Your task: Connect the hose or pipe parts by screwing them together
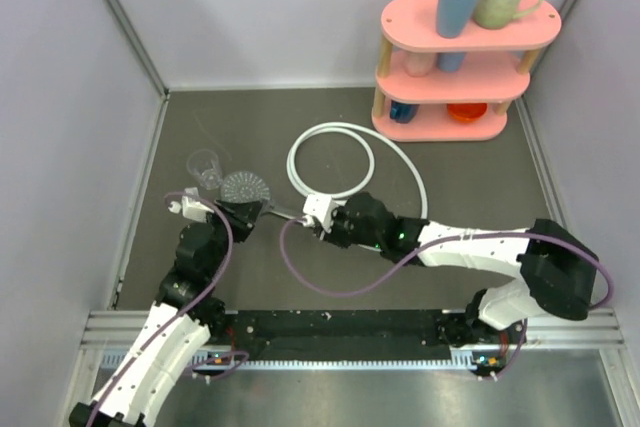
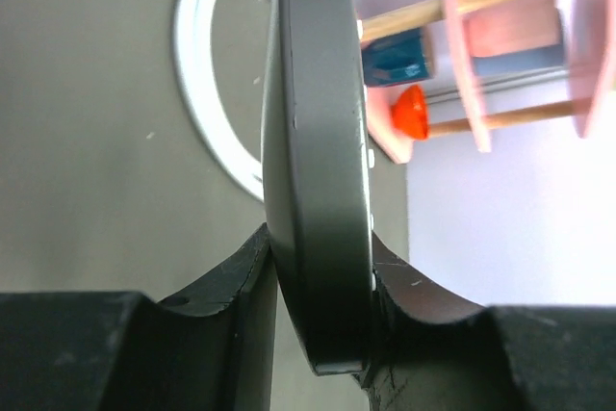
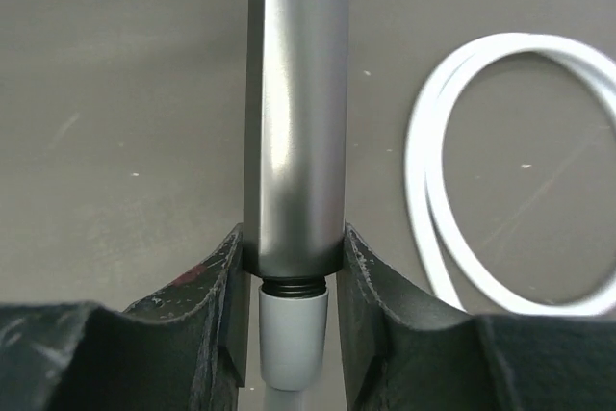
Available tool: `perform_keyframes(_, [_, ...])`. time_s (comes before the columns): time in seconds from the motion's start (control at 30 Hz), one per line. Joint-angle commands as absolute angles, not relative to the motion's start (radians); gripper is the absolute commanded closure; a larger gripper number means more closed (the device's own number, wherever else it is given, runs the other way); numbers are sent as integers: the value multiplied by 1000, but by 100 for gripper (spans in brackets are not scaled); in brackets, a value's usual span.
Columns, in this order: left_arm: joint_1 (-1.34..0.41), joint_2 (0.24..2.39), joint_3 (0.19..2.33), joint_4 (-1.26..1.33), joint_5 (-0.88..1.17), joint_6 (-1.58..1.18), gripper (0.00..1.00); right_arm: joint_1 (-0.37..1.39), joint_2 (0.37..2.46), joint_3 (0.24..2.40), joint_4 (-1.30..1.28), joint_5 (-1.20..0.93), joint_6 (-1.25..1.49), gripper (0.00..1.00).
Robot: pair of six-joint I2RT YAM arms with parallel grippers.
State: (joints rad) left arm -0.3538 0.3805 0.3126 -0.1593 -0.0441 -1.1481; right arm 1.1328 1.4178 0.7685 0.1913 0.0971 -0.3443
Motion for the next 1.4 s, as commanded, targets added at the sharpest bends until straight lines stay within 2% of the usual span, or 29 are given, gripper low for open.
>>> perform_keyframes(0.0, [-362, 315, 136, 447, 150, -982, 100, 991, 1377, 905, 174, -467, -121, 100])
perform_keyframes(0.1, [-362, 319, 74, 621, 193, -977, 100, 931, 1425, 959, 98, -747, -103, 100])
perform_keyframes(0.2, [-362, 340, 74, 640, 224, -942, 100, 894, 1472, 986, 81, -878, -91, 100])
perform_keyframes(0.27, [-362, 356, 86, 618, 221, -923, 100, 888, 1492, 1021, 26, -890, -101, 100])
perform_keyframes(0.33, [-362, 360, 97, 585, 190, -925, 100, 885, 1511, 1041, 2, -868, -107, 95])
perform_keyframes(0.37, [-362, 357, 113, 540, 177, -927, 100, 885, 1509, 1040, 2, -844, -104, 79])
perform_keyframes(0.43, [-362, 351, 133, 490, 146, -919, 100, 885, 1483, 1019, 3, -755, -94, 60])
perform_keyframes(0.47, [-362, 353, 155, 468, 137, -913, 100, 885, 1471, 1006, 12, -718, -87, 44])
perform_keyframes(0.67, [-362, 351, 250, 224, 16, -956, 100, 887, 1353, 927, 11, -467, -109, 11])
perform_keyframes(0.83, [-362, 422, 461, -173, -130, -1072, 100, 920, 1228, 864, 11, -244, -152, 9])
perform_keyframes(1.03, [-362, 554, 694, -577, -276, -1229, 100, 1098, 1177, 738, 144, 118, -334, 9])
perform_keyframes(1.17, [-362, 644, 810, -746, -262, -1314, 100, 1201, 1198, 698, 248, 273, -425, 10])
perform_keyframes(1.37, [-362, 684, 848, -795, -218, -1388, 100, 1279, 1290, 742, 322, 394, -495, 18])
